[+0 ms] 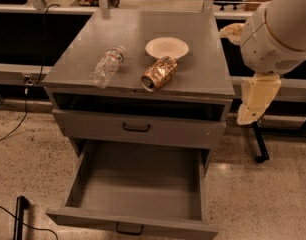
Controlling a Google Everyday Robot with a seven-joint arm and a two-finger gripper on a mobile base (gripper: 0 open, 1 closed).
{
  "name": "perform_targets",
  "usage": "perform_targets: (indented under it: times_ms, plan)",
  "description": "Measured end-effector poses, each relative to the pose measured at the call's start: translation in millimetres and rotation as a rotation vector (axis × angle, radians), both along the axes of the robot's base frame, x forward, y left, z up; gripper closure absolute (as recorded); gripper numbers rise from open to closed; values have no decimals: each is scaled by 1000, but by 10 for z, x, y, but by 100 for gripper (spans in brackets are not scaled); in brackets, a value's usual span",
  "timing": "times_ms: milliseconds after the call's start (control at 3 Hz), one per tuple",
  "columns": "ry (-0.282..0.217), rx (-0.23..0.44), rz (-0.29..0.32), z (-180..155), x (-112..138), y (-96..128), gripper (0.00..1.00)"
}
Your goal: Place orange can into middle drawer
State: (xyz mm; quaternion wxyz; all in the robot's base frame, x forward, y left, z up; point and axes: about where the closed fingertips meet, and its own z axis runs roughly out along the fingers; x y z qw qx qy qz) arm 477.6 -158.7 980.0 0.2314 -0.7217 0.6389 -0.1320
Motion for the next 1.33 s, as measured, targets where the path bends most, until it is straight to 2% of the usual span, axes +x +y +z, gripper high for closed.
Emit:
perform_targets:
  times_ms: [333, 667, 1000, 1333]
  plan:
    - [20, -4, 30, -23, -23, 37, 0]
    - [56, -79, 180, -189, 65, 283, 0]
    - [80, -197, 348, -395, 224, 586, 0]
    - [92, -284, 446, -646, 412, 886, 0]
